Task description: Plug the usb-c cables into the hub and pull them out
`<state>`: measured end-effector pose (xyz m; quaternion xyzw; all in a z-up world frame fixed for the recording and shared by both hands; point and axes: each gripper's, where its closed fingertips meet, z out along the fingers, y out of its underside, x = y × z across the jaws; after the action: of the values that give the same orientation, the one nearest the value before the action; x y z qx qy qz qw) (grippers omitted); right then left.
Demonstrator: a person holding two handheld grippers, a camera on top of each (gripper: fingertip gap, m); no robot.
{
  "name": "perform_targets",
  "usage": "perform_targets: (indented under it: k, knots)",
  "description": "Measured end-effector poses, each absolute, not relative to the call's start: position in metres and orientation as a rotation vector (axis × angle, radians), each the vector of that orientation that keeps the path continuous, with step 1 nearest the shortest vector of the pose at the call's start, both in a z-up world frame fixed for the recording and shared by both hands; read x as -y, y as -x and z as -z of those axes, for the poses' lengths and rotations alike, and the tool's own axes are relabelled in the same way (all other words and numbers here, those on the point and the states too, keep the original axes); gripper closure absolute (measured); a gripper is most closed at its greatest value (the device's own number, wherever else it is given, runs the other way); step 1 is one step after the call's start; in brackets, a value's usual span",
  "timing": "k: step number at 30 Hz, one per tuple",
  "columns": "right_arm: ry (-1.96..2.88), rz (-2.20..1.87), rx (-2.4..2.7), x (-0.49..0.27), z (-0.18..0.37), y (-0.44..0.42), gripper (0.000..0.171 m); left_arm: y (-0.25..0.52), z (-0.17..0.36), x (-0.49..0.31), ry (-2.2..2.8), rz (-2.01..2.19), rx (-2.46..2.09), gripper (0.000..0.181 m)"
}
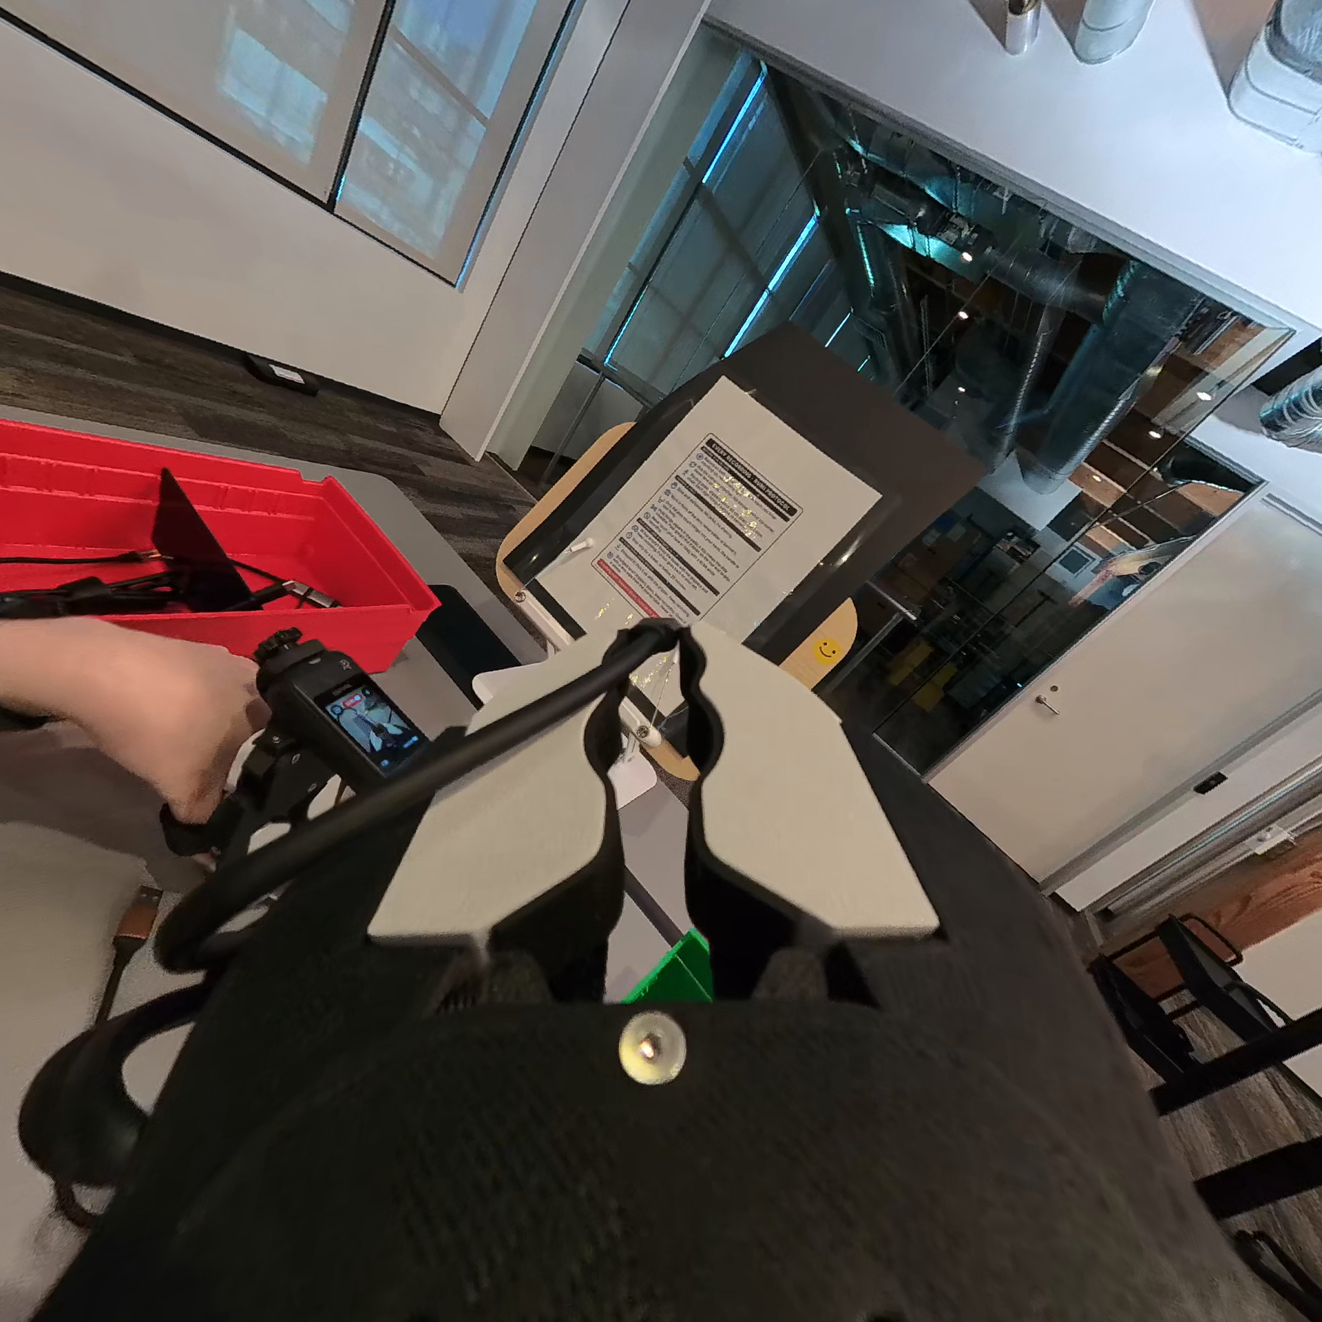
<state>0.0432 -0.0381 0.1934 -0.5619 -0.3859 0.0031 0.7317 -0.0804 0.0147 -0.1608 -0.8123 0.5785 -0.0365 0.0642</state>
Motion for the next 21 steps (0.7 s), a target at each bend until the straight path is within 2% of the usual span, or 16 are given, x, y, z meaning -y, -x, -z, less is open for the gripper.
perform_targets:
  k: [9, 14, 21]
  knots:
    - [1.242, -0.005, 0.853, 0.037, -0.192, -0.042, 0.157, 0.08, 0.161, -0.014, 2.42, 0.108, -1.77, 0.16]
    - [1.242, 0.017, 0.851, 0.037, -0.192, -0.044, 0.158, 0.08, 0.157, -0.019, 2.262, -0.145, -1.851, 0.16]
    - [1.224, 0.034, 0.8, 0.043, -0.202, -0.062, 0.157, 0.059, 0.104, -0.026, 1.973, -0.261, -1.754, 0.16]
